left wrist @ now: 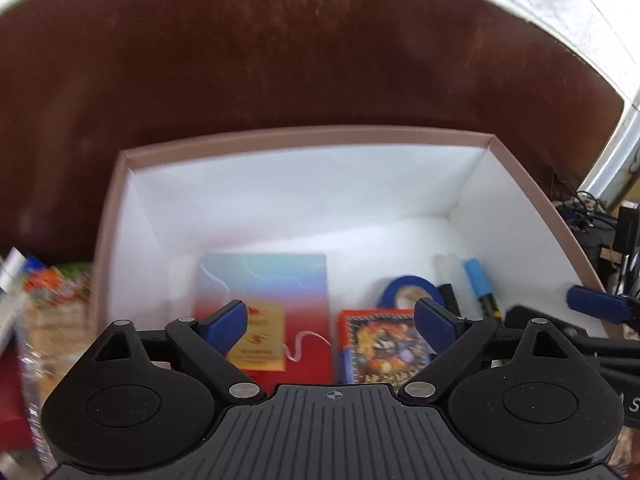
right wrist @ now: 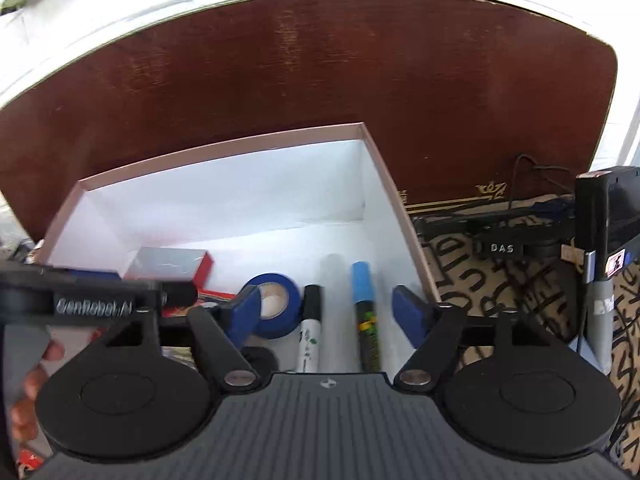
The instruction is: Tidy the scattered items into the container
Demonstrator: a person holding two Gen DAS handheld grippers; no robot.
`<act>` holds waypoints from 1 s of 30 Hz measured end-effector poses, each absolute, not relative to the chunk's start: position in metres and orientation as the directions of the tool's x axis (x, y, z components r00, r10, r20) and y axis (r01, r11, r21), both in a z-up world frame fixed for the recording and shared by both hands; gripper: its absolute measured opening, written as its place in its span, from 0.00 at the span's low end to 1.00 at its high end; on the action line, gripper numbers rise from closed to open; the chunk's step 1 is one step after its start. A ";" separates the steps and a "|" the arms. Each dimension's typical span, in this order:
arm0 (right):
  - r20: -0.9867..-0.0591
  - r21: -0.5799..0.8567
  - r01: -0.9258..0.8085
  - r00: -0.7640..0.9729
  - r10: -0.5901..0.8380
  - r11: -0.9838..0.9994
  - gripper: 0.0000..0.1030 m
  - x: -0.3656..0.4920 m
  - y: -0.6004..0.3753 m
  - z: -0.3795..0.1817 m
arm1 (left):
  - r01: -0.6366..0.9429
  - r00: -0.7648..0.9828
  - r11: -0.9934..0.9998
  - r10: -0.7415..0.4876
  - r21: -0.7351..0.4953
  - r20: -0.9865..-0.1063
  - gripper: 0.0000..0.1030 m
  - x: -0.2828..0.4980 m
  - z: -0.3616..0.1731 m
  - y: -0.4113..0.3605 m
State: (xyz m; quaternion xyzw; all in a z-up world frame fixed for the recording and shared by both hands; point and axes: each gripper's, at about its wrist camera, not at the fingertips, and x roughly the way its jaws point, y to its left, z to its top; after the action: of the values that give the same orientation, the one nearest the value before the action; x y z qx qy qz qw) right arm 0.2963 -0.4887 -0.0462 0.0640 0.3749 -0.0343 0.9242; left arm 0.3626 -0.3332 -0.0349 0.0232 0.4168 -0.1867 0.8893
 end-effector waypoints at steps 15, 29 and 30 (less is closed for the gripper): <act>-0.673 0.097 0.104 0.740 -0.012 0.990 0.86 0.254 -0.478 -0.008 | 0.329 0.693 0.943 -0.277 -0.049 -0.665 1.00 0.316 0.017 -0.306; -0.634 -0.026 0.012 0.773 -0.026 1.000 0.99 0.186 -0.437 0.028 | 0.340 0.739 0.940 -0.276 -0.013 -0.615 1.00 0.237 0.043 -0.271; -0.632 -0.042 0.005 0.774 -0.030 0.999 0.99 0.178 -0.434 0.027 | 0.341 0.748 0.940 -0.277 -0.010 -0.603 1.00 0.226 0.044 -0.268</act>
State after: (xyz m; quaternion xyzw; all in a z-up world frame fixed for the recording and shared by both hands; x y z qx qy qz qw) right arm 0.1780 -0.4339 0.0274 -0.0191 0.3358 -0.0094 0.9417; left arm 0.2264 -0.2676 0.0436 0.0503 0.3142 -0.1655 0.9335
